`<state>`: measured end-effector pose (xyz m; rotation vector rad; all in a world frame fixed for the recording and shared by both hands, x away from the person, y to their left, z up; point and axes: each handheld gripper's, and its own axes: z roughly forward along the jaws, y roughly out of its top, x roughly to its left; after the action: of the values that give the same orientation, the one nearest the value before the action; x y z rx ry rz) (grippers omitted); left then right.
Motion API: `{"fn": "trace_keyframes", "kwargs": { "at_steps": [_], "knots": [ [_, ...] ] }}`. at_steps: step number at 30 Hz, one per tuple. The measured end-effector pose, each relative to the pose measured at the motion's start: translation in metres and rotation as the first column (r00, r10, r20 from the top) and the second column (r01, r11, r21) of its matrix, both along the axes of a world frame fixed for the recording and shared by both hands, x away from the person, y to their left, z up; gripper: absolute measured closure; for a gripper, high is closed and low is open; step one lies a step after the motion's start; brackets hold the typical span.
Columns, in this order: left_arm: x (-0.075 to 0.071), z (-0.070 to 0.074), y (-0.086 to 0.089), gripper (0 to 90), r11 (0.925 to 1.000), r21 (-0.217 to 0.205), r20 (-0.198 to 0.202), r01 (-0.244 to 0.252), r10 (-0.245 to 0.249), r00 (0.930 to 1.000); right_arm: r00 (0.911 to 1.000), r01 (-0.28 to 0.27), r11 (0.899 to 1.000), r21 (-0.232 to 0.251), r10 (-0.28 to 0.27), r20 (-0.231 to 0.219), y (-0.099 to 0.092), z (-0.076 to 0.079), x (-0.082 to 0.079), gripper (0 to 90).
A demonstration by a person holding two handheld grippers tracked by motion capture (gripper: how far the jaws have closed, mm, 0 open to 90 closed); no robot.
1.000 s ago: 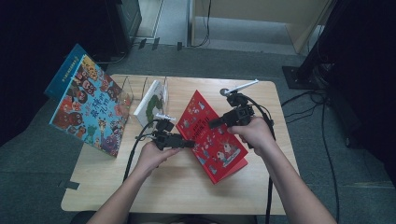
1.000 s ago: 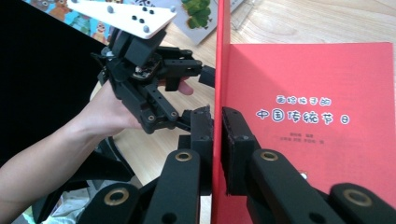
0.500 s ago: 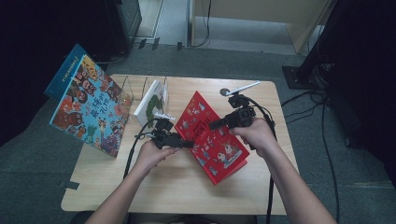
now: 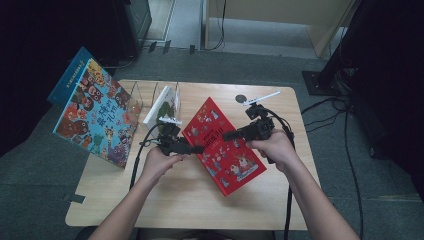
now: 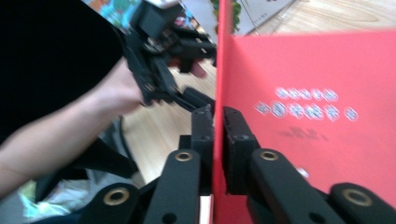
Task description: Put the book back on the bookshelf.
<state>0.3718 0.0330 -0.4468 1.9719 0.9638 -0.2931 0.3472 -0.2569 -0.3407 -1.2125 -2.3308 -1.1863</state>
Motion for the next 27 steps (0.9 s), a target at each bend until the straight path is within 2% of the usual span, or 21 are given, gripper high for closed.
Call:
{"fn": "trace_keyframes", "kwargs": {
  "at_steps": [2,3,5,7,10,12,15,17,19,23,27],
  "knots": [
    [0.001,0.004,0.002,11.5,0.9995,-0.031,-0.002,0.006,-0.006,1.0,0.9998,-0.014,1.0,0.015,0.014,0.011,-0.002,-0.002,-0.002,87.0],
    [0.001,0.007,0.004,12.6,0.9966,-0.081,-0.007,0.015,-0.016,0.9998,0.9994,-0.023,0.999,0.022,0.022,0.028,-0.003,-0.003,-0.003,88.1],
    [0.002,0.012,0.004,14.5,0.9938,-0.11,-0.015,0.018,-0.02,0.9997,0.9989,-0.031,0.999,0.045,0.029,0.036,-0.007,-0.005,-0.004,88.7],
    [0.001,0.018,0.004,16.3,0.9947,-0.1,-0.003,0.023,-0.023,0.9997,0.9988,-0.033,0.996,0.079,0.03,0.038,-0.012,-0.007,-0.004,88.8],
    [0.002,0.022,0.005,23.4,0.9955,-0.087,-0.011,0.039,-0.04,0.9991,0.998,-0.043,0.995,0.094,0.039,0.049,-0.017,-0.01,-0.005,88.8],
    [0.002,0.024,0.006,28.8,0.9955,-0.081,-0.01,0.049,-0.05,0.9987,0.9975,-0.048,0.995,0.089,0.043,0.056,-0.019,-0.011,-0.005,88.8],
    [0.001,0.027,0.008,38.5,0.997,-0.064,0.023,0.043,-0.042,0.9989,0.9948,-0.059,0.995,0.078,0.052,0.088,-0.023,-0.013,-0.005,88.7],
    [0.002,0.029,0.008,42.4,0.997,-0.054,0.026,0.057,-0.055,0.9981,0.9928,-0.069,0.995,0.076,0.061,0.103,-0.025,-0.014,-0.005,88.6],
    [0.003,0.03,0.008,42.4,0.9966,-0.055,0.026,0.061,-0.059,0.9979,0.9912,-0.08,0.994,0.08,0.071,0.112,-0.026,-0.015,-0.004,88.7],
    [0.002,0.033,0.009,37.8,0.9973,-0.051,0.074,0.053,-0.049,0.9961,0.9891,-0.092,0.989,0.112,0.078,0.125,-0.027,-0.014,-0.007,88.8],
    [0.002,0.032,0.006,25.7,0.996,-0.062,0.059,0.065,-0.061,0.9964,0.9883,-0.112,0.988,0.109,0.099,0.116,-0.022,-0.012,-0.008,88.6]
  ]
}}
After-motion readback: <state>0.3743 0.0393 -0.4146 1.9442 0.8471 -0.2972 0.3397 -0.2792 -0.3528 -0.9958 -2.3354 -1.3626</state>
